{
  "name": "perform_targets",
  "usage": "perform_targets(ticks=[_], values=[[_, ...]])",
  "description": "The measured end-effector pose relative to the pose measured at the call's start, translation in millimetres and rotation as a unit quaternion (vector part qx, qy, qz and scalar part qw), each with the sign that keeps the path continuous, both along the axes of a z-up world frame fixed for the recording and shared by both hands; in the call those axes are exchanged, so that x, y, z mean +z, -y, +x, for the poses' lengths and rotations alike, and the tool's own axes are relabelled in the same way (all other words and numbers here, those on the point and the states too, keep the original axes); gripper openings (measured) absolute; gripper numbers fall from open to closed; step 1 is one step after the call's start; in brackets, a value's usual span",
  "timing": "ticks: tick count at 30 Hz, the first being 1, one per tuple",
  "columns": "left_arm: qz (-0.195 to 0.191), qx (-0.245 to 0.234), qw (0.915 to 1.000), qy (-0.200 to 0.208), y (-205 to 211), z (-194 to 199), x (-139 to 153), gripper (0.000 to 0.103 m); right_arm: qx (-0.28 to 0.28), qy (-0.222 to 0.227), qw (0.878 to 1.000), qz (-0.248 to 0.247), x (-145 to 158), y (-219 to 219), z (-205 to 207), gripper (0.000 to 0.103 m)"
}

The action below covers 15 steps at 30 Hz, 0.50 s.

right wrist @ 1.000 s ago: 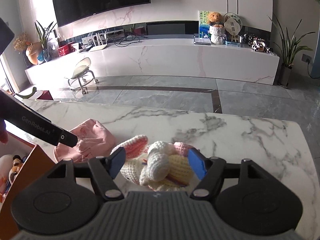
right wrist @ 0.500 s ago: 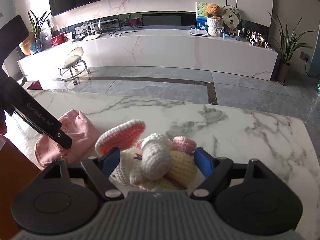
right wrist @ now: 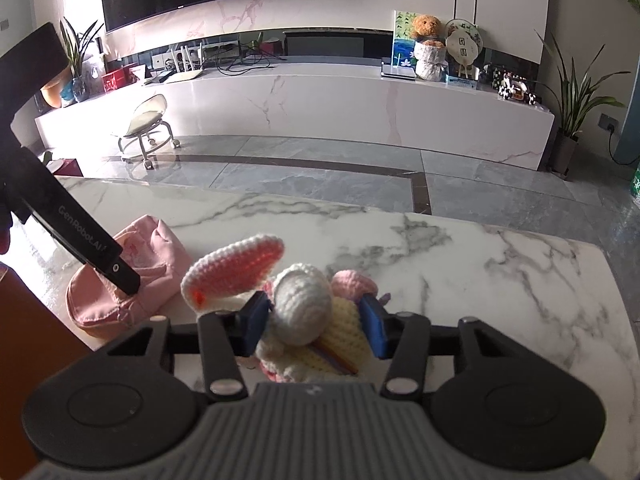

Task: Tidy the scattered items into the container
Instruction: 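Grasp the pink fabric bag with the left tool while the right tool grasps the crochet bunny, then lift and carry the pink bag and crochet bunny over the orange box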

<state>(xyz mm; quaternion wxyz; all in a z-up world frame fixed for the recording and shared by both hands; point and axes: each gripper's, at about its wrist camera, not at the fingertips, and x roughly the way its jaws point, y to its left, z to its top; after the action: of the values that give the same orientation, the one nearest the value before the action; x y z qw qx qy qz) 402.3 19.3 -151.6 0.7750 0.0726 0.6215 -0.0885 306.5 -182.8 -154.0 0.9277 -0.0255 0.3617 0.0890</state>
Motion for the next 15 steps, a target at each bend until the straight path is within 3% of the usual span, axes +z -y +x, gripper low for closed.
perform_targets(ticks=[1, 2, 3, 6, 8, 15], values=[[-0.001, 0.000, 1.0000, 0.008, 0, -1, 1, 0.063, 0.000, 0.001, 1.000, 0.000, 1, 0, -2, 0.048], [-0.001, -0.001, 0.9999, 0.016, 0, -1, 3, 0.040, -0.001, 0.001, 1.000, 0.002, 2, 0, -5, 0.045], [-0.004, -0.001, 0.9998, 0.021, 1, -2, 4, 0.031, -0.003, 0.001, 1.000, 0.004, 3, 1, -7, 0.044], [-0.017, 0.001, 0.9994, 0.030, 0, -3, 6, 0.029, -0.007, 0.001, 1.000, 0.010, 7, 3, -15, 0.040], [-0.020, -0.001, 0.9989, 0.041, 2, -6, 9, 0.026, -0.009, 0.002, 1.000, 0.012, 10, 4, -20, 0.029], [-0.049, -0.016, 0.9973, 0.053, 19, -15, 20, 0.022, -0.030, -0.008, 0.999, 0.012, 17, 18, -46, 0.027]])
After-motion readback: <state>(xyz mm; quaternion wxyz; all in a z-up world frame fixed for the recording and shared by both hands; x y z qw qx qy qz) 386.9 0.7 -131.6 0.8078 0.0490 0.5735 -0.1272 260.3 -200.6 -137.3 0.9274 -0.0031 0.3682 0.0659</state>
